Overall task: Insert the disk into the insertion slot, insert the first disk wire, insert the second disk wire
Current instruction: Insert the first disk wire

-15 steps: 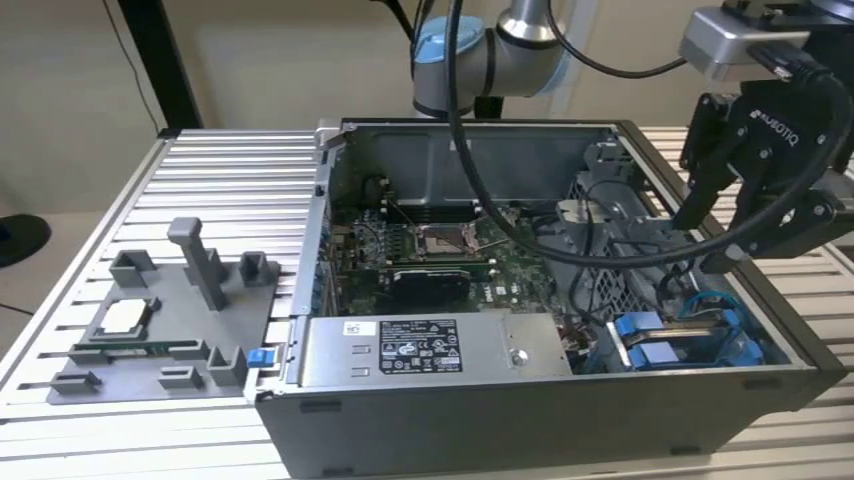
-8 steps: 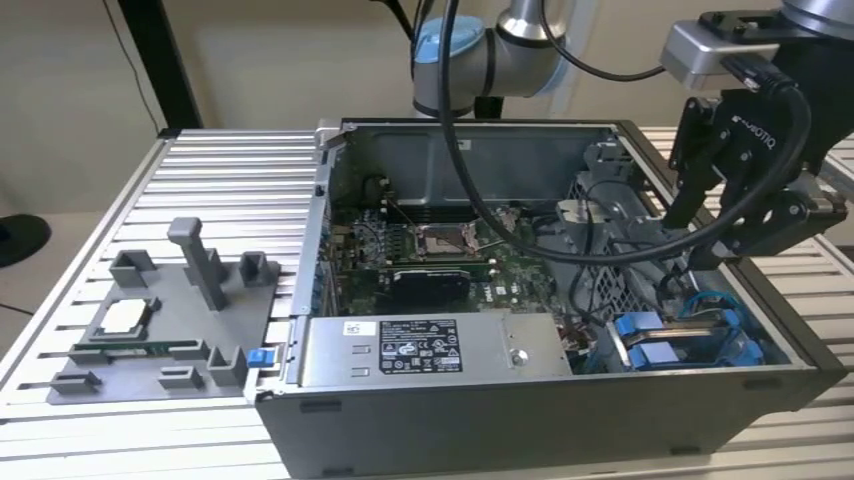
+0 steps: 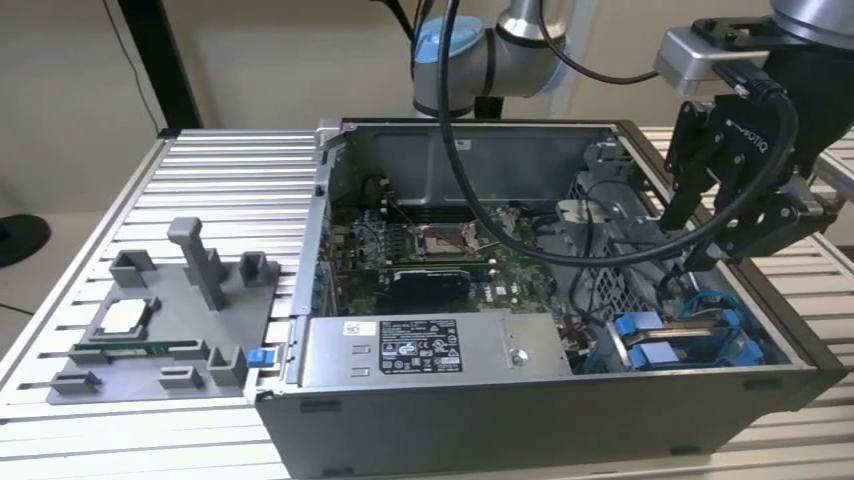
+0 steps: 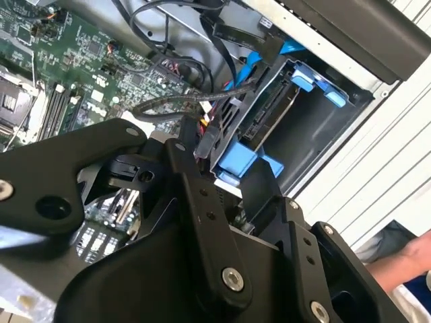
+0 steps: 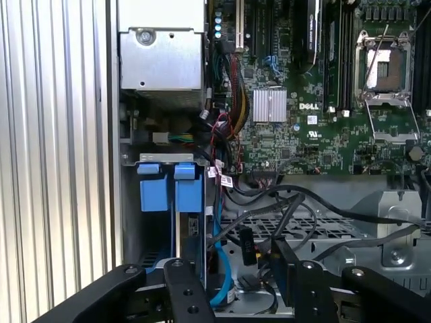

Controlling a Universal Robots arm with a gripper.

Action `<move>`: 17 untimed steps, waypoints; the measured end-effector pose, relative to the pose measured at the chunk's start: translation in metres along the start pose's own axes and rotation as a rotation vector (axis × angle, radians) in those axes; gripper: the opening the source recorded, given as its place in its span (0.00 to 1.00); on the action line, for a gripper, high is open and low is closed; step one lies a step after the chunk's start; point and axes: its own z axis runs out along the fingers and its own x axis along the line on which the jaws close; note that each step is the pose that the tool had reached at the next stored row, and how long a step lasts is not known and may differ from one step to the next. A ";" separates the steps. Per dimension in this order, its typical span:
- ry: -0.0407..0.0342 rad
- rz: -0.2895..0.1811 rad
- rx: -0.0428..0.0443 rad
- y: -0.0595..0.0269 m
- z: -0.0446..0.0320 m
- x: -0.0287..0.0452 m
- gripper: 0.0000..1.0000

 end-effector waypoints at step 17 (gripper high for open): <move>-0.0008 -0.018 0.0508 0.0164 0.0096 -0.0055 1.00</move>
